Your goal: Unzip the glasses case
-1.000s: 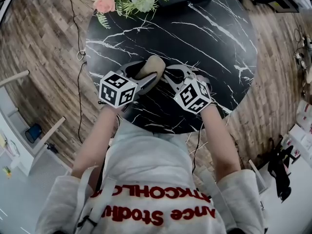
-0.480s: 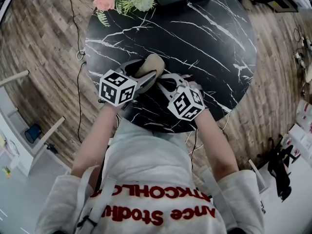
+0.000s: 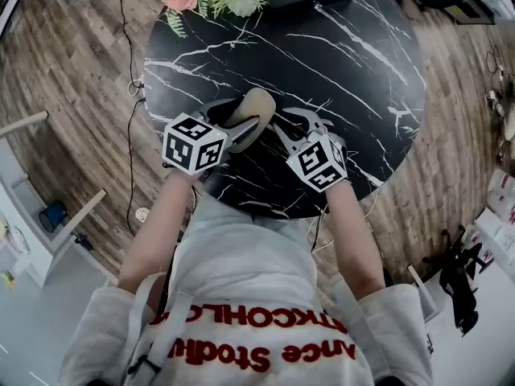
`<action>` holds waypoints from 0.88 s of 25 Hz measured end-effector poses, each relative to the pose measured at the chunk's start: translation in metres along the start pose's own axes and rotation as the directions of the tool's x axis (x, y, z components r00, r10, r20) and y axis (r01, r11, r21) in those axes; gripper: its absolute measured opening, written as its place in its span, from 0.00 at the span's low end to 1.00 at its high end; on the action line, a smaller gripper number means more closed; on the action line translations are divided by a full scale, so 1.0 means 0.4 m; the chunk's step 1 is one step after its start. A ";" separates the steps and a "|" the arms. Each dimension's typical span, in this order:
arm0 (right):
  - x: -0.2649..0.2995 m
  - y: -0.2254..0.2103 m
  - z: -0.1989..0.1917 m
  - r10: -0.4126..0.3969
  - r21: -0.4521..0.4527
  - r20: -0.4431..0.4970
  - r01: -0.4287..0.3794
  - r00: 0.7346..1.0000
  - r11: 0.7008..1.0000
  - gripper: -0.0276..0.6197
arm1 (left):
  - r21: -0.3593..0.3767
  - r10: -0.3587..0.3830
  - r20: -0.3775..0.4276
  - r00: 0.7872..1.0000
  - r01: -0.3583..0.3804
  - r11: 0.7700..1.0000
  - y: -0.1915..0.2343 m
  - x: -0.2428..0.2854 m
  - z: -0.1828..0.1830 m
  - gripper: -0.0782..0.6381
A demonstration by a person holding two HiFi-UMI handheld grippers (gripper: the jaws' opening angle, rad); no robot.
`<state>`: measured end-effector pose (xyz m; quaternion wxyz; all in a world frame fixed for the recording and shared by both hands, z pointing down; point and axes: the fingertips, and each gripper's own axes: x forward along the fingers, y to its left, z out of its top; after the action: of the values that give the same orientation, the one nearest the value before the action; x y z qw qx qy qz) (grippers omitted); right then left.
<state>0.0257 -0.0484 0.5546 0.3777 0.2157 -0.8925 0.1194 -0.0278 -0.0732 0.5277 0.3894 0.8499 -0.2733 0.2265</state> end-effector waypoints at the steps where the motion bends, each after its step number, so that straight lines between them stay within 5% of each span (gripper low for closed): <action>1: 0.005 0.003 -0.003 0.014 -0.029 -0.021 -0.015 1.000 0.999 0.20 | 0.011 0.011 -0.006 1.000 -0.011 1.000 0.003 -0.011 -0.001 0.45; 3: 0.012 0.008 -0.003 0.037 -0.083 -0.055 -0.041 0.998 0.996 0.20 | 0.024 0.027 -0.011 1.000 -0.026 0.999 0.013 -0.033 -0.006 0.45; 7: 0.018 0.018 0.001 0.090 -0.212 -0.138 -0.118 0.986 0.970 0.22 | -0.063 -0.022 -0.055 0.998 0.018 0.998 0.003 -0.044 -0.045 0.44; 14: 0.012 0.023 -0.009 0.150 -0.471 -0.284 -0.274 0.947 0.839 0.22 | -0.059 -0.025 -0.159 0.987 0.016 0.998 -0.081 -0.042 -0.131 0.44; 22: 0.015 0.021 -0.009 0.185 -0.526 -0.343 -0.352 0.921 0.774 0.22 | -0.061 -0.059 -0.238 0.970 0.046 0.997 -0.066 -0.015 -0.113 0.49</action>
<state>0.0203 -0.0414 0.5608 0.5228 -0.0587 -0.8470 -0.0758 -0.0231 -0.0215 0.5368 0.4486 0.8123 -0.2080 0.3094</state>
